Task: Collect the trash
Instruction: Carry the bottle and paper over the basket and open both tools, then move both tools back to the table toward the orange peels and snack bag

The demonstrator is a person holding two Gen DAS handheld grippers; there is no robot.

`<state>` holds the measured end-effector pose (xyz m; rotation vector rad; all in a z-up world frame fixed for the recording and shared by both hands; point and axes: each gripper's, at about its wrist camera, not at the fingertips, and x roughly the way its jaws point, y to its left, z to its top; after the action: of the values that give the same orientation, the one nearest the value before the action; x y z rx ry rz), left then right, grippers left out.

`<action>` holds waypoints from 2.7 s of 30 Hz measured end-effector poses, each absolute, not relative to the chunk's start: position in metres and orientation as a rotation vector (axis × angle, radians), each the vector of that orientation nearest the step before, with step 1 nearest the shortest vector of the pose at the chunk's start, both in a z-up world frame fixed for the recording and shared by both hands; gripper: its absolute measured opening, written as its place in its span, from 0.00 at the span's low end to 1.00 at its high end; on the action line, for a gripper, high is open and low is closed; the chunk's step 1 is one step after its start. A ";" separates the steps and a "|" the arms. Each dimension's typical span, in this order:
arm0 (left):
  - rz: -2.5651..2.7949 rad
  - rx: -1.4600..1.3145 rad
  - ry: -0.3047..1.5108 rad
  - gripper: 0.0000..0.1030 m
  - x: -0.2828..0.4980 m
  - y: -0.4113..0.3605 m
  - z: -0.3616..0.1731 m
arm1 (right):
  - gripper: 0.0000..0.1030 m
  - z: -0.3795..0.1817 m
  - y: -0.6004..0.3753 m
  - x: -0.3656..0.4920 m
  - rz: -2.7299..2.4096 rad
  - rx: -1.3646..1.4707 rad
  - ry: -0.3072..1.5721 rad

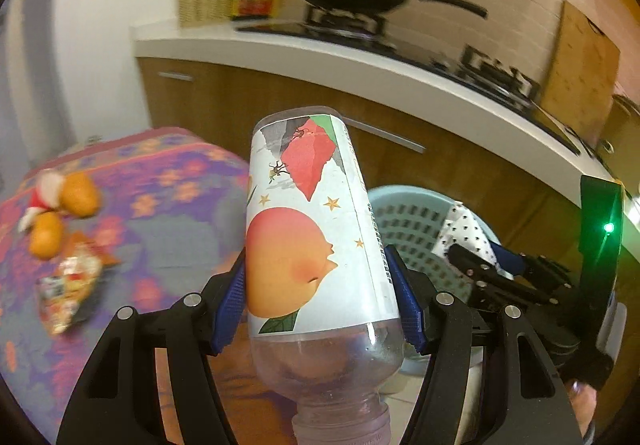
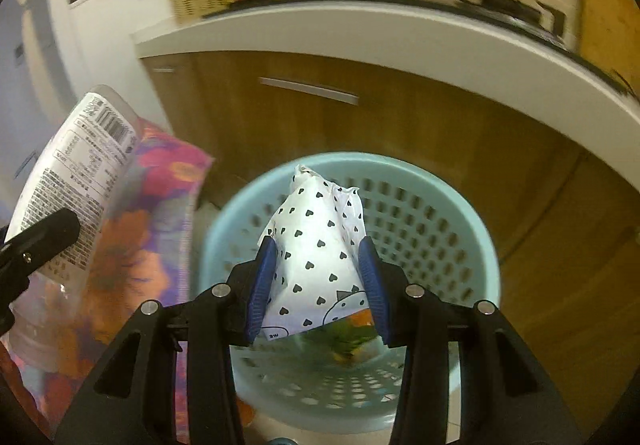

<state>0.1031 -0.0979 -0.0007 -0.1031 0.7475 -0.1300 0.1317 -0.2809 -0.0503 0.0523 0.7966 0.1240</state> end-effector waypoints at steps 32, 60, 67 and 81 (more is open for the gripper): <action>-0.212 -0.057 0.802 0.60 0.129 -0.141 -0.021 | 0.49 -0.095 -0.317 0.152 0.050 0.108 0.923; 0.054 -0.218 0.577 0.69 0.043 0.069 0.046 | 0.54 0.008 -0.142 0.097 0.377 -0.012 0.663; 0.134 -0.218 0.597 0.69 0.041 0.135 0.040 | 0.58 0.017 -0.079 0.089 0.484 -0.051 0.626; 0.028 -0.293 0.786 0.65 0.096 0.196 -0.020 | 0.71 -0.010 0.009 0.092 0.616 -0.125 0.659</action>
<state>0.0956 0.1963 -0.0204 -0.2927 0.7859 0.0280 0.0925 0.0087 -0.0104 -0.1249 0.6592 0.6159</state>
